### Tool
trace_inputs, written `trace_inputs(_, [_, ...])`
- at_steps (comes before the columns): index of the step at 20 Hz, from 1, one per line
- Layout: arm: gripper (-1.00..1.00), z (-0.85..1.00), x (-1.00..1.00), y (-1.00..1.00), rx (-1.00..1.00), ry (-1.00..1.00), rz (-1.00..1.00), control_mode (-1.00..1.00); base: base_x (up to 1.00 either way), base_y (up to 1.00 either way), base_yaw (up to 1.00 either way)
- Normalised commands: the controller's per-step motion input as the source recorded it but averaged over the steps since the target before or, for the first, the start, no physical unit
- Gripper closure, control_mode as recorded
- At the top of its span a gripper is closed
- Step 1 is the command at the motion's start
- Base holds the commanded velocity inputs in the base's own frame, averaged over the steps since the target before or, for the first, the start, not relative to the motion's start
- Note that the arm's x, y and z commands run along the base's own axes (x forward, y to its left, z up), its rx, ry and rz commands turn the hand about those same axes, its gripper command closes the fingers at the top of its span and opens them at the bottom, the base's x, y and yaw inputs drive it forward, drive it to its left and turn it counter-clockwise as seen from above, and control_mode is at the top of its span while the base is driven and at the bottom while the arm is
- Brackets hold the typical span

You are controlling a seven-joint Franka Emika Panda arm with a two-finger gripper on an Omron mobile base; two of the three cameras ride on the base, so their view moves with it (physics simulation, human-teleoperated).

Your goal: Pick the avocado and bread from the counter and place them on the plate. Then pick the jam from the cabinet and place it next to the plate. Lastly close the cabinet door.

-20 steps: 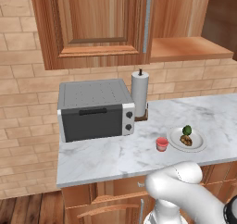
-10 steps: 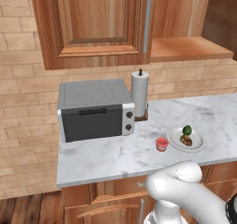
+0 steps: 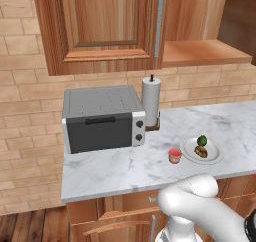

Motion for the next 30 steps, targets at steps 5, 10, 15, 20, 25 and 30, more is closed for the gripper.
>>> trace_inputs(5, [-1.0, 0.0, -0.1, -0.45, 0.14, 0.0, 0.0, -1.0, 0.0, 0.0, 0.0])
trace_inputs(10, [-1.0, 0.01, 0.05, -0.36, 0.13, 0.0, 0.01, -1.0, 0.0, 0.0, 0.0])
trace_inputs(15, [-1.0, -0.03, 0.44, -0.24, 0.04, 0.03, 0.0, -1.0, 0.0, 0.0, 0.0])
trace_inputs(20, [-1.0, -0.11, 0.57, -0.16, 0.0, 0.04, 0.01, -1.0, 0.0, 0.0, 0.0])
trace_inputs(25, [-1.0, -0.15, 0.19, 0.13, 0.0, -0.02, 0.04, -1.0, 0.0, 0.0, 0.0])
trace_inputs(30, [-1.0, -0.3, -0.35, 0.9, 0.0, -0.18, 0.06, -1.0, 0.0, 0.0, 0.0])
